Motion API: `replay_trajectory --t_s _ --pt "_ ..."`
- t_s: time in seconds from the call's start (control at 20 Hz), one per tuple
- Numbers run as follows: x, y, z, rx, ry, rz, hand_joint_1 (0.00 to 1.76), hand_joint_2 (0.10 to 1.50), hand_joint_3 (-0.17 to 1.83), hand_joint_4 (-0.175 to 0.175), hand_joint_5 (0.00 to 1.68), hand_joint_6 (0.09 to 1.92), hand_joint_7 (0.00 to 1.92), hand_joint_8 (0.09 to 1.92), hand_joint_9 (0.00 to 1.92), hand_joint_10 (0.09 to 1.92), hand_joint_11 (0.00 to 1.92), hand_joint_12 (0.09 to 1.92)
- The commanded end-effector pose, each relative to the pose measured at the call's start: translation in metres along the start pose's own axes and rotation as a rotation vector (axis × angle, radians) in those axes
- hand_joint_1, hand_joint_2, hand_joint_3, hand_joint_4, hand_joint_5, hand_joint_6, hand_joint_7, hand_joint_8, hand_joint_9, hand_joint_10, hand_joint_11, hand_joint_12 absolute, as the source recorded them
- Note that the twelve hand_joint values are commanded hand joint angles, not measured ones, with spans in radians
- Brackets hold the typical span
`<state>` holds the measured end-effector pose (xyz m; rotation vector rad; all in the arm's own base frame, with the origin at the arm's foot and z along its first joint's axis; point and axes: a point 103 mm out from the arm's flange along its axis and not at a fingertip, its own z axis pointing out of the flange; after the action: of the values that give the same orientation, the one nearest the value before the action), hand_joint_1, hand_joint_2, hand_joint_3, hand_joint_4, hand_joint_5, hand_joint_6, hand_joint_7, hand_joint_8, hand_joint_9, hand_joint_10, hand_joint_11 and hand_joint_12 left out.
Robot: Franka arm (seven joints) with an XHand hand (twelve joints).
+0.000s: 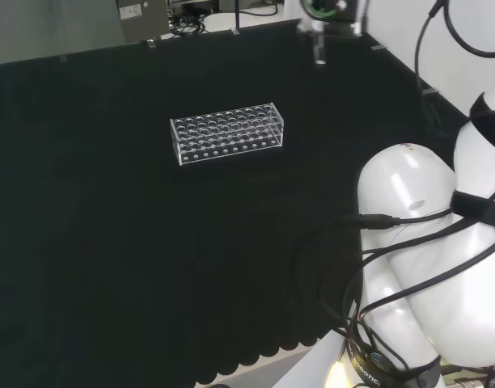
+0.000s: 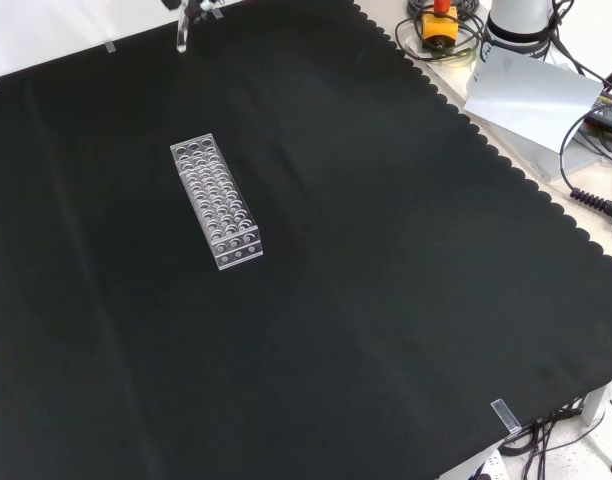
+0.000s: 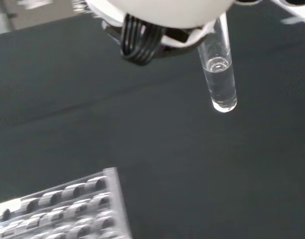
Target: Shake the test tube.
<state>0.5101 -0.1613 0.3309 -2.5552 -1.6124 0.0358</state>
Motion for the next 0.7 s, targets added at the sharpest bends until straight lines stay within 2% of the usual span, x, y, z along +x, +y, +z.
replay_trajectory --t_s 0.05,0.35,0.7 --pt "-0.039 0.002 0.000 -0.003 -0.026 0.084 1.21 0.71 0.60 -0.175 1.24 0.69 1.64 0.58 1.56 0.56 1.26 0.85" --pt "0.006 -0.002 0.008 0.014 0.019 -0.016 1.21 0.71 0.60 -0.175 1.24 0.69 1.64 0.58 1.56 0.56 1.26 0.85" --pt "0.079 -0.015 0.020 0.050 0.085 -0.147 1.21 0.70 0.60 -0.175 1.24 0.69 1.64 0.59 1.56 0.56 1.26 0.85"
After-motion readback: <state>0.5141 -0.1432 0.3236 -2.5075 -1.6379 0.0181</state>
